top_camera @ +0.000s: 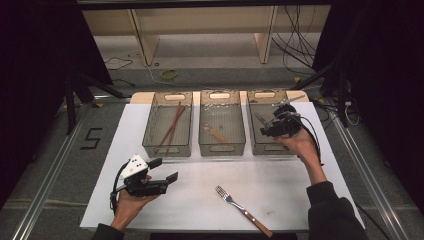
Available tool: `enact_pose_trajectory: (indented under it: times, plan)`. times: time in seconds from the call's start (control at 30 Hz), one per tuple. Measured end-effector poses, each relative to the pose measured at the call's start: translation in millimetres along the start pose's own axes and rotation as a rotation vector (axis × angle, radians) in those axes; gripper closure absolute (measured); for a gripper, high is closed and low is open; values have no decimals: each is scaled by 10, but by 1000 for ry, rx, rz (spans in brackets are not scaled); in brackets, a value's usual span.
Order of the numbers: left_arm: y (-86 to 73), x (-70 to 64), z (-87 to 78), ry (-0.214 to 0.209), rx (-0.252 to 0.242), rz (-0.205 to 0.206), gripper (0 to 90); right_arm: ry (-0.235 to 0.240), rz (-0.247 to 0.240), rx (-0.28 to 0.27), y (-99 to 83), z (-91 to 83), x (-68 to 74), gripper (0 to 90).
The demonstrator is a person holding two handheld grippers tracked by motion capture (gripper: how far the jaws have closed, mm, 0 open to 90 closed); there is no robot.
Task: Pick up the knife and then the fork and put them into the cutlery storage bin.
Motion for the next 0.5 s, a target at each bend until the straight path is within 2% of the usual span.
enact_pose_trajectory:
  times: [0.2, 0.4, 0.5]
  plan:
    - [0, 1, 3, 2, 3, 2, 180, 69, -86, -21, -248, -209, 357, 399]
    - [-2, 5, 1, 2, 1, -1, 180, 113, -108, -28, -508, -266, 583, 385]
    - [2, 7, -3, 2, 1, 1, 180, 130, -129, 0, -610, -268, 673, 384]
Point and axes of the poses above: each handheld gripper's, and its own axes: z roughly forward along the jaws, y roughly out of its top, x roughly to its left, the point moved 4 cm from there along z, roughly forward along the jaws, and after that the axes turned 1 degree about -z, right-handed, at the moved point
